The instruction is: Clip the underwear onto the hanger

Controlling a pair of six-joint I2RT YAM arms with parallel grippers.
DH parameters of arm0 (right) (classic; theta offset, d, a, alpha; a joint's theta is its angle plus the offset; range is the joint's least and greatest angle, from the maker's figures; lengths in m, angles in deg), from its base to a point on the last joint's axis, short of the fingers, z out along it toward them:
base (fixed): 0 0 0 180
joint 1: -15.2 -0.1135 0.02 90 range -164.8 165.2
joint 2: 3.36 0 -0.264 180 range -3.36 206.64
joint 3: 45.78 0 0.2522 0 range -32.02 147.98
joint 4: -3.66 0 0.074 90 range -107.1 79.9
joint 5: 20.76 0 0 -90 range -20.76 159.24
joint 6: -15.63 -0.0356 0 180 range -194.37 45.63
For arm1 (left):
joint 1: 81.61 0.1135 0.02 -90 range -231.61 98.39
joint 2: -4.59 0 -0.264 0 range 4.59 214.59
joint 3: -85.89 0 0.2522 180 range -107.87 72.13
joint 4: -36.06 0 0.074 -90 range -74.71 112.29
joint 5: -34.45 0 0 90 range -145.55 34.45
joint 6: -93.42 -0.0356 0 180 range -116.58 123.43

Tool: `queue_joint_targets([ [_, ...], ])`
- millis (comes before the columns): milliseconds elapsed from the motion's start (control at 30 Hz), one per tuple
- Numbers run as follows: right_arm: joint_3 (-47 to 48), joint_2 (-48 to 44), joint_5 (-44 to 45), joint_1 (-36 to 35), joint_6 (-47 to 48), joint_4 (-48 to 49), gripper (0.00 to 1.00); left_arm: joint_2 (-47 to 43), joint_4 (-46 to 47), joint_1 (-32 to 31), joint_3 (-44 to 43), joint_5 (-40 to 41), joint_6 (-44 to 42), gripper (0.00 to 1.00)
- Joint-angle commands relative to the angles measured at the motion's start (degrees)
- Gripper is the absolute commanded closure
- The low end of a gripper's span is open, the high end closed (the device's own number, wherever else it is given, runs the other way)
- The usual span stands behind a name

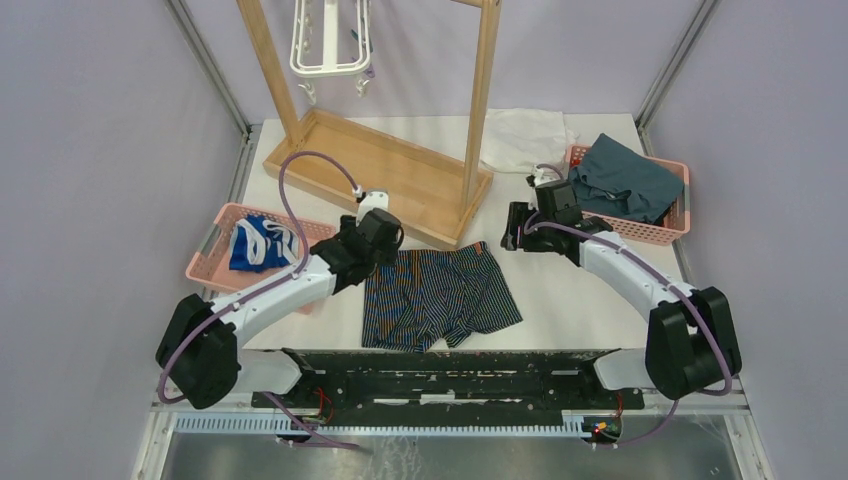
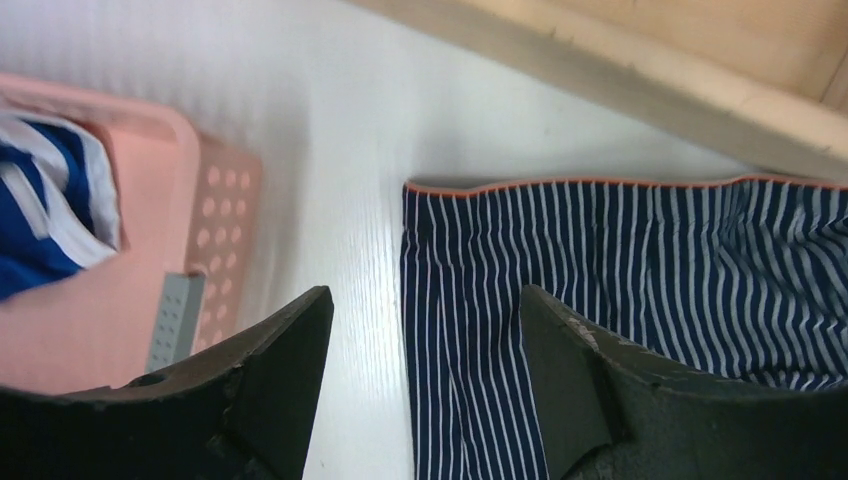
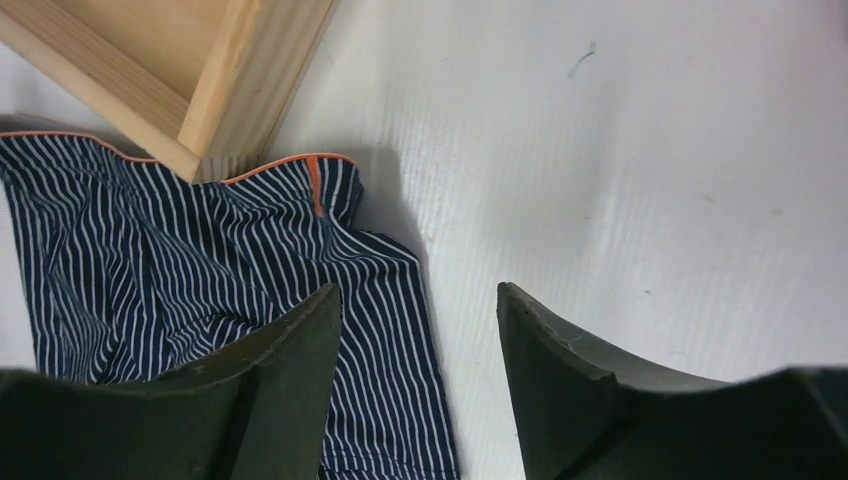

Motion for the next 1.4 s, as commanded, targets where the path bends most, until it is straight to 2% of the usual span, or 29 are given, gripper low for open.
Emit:
queue_joint_targets([
  [0, -0.14, 3.09, -7.28, 0.04, 0.93, 8.07, 0.33, -2.18, 5.45, 0.23, 6.47, -3.0, 7.16, 0.25],
  [200, 2.83, 9.07, -12.45, 0.05, 2.88, 11.32, 0.34, -1.91, 10.82, 3.3, 9.25, -7.66, 5.99, 0.25],
  [533, 7.02, 19.75, -18.36, 0.29, 4.14, 12.58, 0.36, 0.95, 14.21, 6.89, 8.55, -10.07, 3.73, 0.27],
  [867, 5.63, 18.61, -16.74, 0.39, 3.62, 12.77, 0.35, 5.16, 16.36, 7.01, 8.02, -12.22, 2.8, 0.37],
  [1367, 5.82, 18.39, -16.73, 0.5, 4.34, 11.72, 0.35, 9.59, 16.98, 7.09, 6.13, -7.72, -0.2, 0.37],
])
